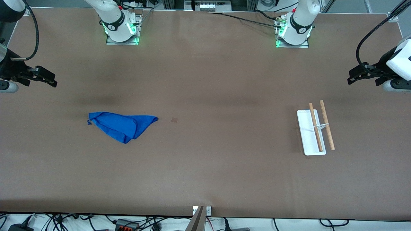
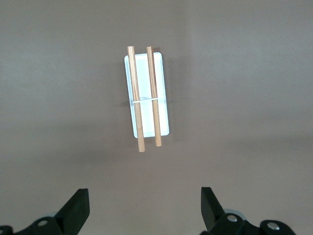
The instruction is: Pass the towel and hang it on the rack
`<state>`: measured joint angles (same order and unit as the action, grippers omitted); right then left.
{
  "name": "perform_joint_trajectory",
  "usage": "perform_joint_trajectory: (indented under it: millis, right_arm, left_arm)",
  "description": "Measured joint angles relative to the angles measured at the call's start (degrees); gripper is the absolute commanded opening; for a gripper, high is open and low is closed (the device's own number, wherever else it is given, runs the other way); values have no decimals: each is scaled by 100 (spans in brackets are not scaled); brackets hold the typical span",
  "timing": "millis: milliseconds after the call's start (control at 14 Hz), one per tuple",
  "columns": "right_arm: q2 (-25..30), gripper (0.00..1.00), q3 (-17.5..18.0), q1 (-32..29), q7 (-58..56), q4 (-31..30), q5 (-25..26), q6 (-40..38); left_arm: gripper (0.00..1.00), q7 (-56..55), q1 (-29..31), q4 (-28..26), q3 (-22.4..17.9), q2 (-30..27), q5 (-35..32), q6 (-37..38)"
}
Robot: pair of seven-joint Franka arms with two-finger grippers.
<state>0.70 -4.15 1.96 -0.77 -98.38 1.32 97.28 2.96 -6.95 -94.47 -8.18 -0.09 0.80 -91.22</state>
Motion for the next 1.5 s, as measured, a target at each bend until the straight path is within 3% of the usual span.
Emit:
perform_joint_trajectory:
  millis: [786,1500]
  right_arm:
    - [-244,100,-18,-5,-3,-65,7,4]
    - [-2292,100,-100,-318,5,-142,7,808]
  left_arm:
    - [100,76,3,-6,-35,40,0,2]
    - [100,89,-9,-7,-25,48,0,110]
